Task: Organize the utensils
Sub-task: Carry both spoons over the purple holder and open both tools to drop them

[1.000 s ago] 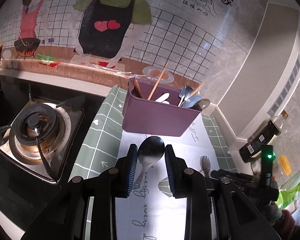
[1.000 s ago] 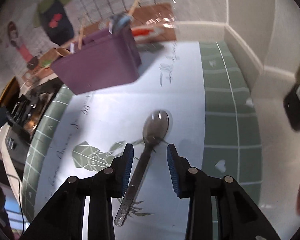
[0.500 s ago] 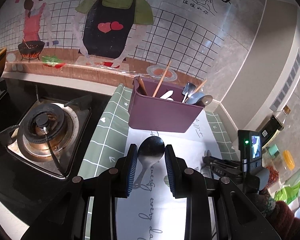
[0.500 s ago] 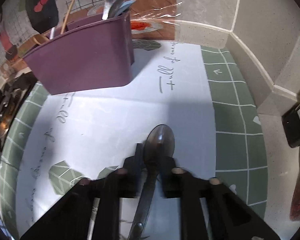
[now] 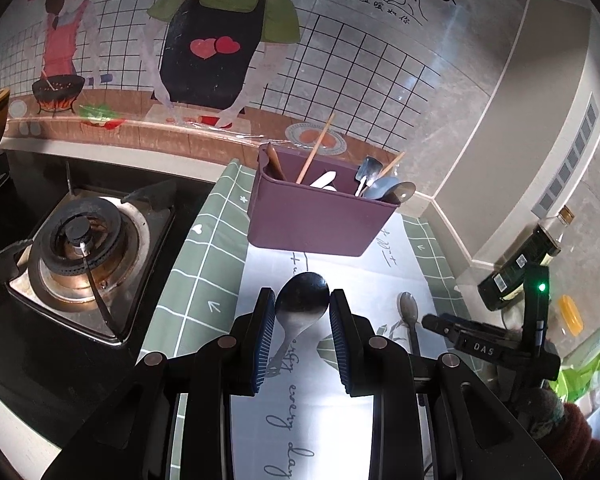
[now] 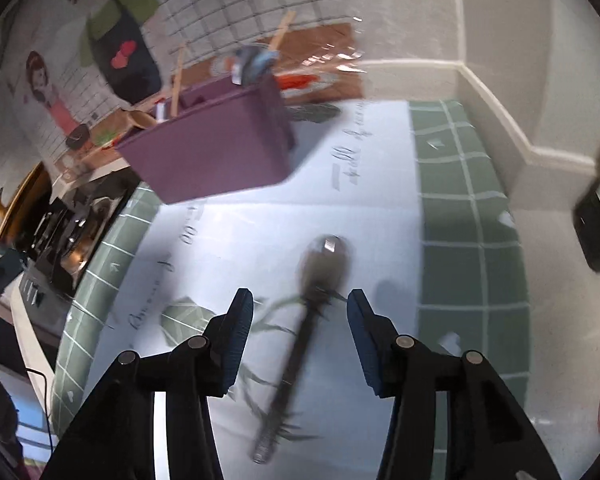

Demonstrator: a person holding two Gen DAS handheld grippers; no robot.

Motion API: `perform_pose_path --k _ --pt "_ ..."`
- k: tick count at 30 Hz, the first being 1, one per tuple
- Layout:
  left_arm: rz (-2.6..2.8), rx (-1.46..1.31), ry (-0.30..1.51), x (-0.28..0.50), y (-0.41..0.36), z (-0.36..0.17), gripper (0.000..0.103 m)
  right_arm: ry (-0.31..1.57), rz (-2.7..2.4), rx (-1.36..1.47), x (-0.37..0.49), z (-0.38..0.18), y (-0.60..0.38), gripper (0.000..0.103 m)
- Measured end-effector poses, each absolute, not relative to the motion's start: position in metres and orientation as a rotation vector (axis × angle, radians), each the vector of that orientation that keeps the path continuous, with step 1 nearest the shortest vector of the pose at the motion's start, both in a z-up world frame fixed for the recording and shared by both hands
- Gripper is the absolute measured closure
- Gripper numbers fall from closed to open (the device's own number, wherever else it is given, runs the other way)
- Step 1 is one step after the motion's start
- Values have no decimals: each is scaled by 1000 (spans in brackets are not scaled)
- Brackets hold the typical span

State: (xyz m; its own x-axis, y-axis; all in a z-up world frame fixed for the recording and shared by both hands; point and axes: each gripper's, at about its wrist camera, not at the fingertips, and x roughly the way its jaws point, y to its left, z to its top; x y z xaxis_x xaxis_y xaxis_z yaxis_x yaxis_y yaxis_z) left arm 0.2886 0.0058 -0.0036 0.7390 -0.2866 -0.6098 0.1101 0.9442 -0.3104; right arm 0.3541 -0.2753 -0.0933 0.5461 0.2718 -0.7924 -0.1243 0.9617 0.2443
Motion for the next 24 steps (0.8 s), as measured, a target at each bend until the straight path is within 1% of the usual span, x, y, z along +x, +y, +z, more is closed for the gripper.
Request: perform_pose_path --k 5,12,14,16,20,24 --pt "-206 -267 719 288 8 -7 74 1008 195 155 359 -111 -276 56" --pt "-167 -251 711 282 12 -5 74 1010 131 19 387 -118 -241 56" --pt "-154 -248 706 280 14 -3 74 1001 116 -23 394 -119 -234 58" --pt "-142 -250 704 279 17 -2 74 993 111 -47 397 -119 -231 72" --pt "-128 -257 704 279 21 -3 74 978 175 -40 396 -112 -229 72" --pt "-134 -260 711 283 20 -7 74 910 248 -15 382 -88 -224 72"
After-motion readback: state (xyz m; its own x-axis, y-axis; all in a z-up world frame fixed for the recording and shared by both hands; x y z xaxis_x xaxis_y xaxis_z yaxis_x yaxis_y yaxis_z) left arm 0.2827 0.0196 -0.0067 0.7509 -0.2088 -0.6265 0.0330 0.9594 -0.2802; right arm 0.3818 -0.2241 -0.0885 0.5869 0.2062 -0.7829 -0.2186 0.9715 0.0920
